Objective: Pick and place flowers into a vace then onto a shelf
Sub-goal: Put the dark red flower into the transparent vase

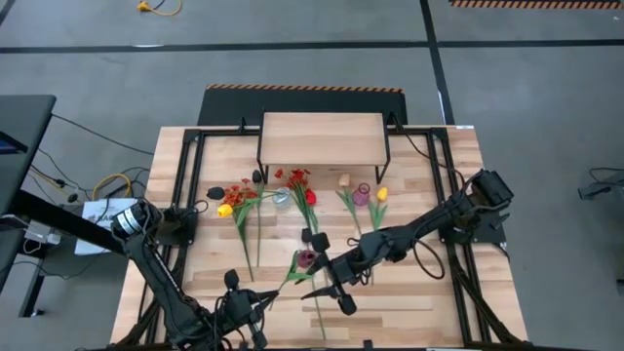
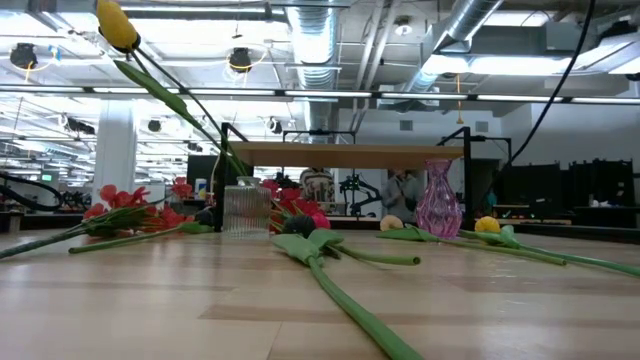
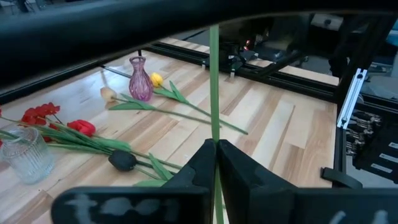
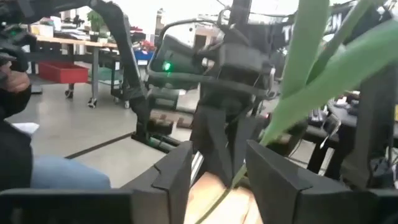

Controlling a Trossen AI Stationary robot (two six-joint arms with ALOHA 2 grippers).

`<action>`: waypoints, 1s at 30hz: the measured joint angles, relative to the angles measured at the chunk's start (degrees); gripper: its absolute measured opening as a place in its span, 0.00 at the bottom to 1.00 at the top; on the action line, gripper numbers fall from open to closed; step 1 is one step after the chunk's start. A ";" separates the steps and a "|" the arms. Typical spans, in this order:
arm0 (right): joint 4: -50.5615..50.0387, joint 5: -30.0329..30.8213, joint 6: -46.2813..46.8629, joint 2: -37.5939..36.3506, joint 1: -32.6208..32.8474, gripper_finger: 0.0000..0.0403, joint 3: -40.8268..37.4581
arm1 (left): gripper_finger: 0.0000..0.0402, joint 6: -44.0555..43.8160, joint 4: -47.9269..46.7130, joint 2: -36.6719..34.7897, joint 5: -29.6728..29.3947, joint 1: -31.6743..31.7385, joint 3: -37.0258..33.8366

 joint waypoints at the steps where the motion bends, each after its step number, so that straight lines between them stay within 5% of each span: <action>1: -0.43 0.08 0.00 0.28 -0.12 0.41 0.87 | 0.00 -0.06 0.13 0.00 -0.02 0.00 0.00; 11: -4.13 2.61 1.41 0.48 -1.49 0.55 3.13 | 0.00 -0.24 0.16 0.00 0.01 0.20 0.00; 30: -4.05 3.17 1.38 0.46 -2.25 0.42 5.66 | 0.00 -0.18 0.14 -0.02 1.90 1.27 0.00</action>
